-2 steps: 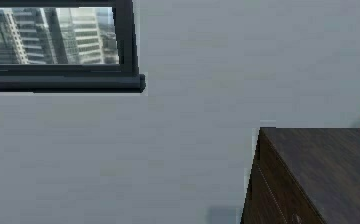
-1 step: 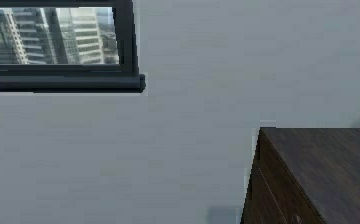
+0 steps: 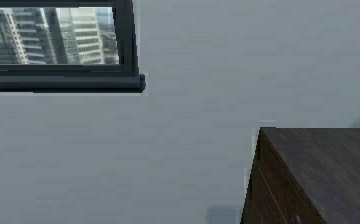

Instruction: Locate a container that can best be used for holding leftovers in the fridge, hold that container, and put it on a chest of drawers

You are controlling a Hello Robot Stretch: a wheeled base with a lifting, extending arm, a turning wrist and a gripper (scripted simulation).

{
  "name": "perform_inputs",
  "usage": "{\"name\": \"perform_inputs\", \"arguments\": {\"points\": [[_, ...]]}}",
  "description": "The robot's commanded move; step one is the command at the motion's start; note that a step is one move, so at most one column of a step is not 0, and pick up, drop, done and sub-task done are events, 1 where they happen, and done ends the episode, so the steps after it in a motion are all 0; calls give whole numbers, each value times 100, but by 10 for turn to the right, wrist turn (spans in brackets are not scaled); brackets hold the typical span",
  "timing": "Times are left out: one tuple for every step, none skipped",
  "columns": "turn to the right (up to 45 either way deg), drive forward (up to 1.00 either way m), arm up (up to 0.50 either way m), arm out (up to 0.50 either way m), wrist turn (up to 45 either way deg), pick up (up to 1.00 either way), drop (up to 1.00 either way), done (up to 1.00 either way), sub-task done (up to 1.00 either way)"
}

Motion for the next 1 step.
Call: {"name": "perform_inputs", "arguments": {"points": [[0,0,0,0,330,0,0,0,0]]}}
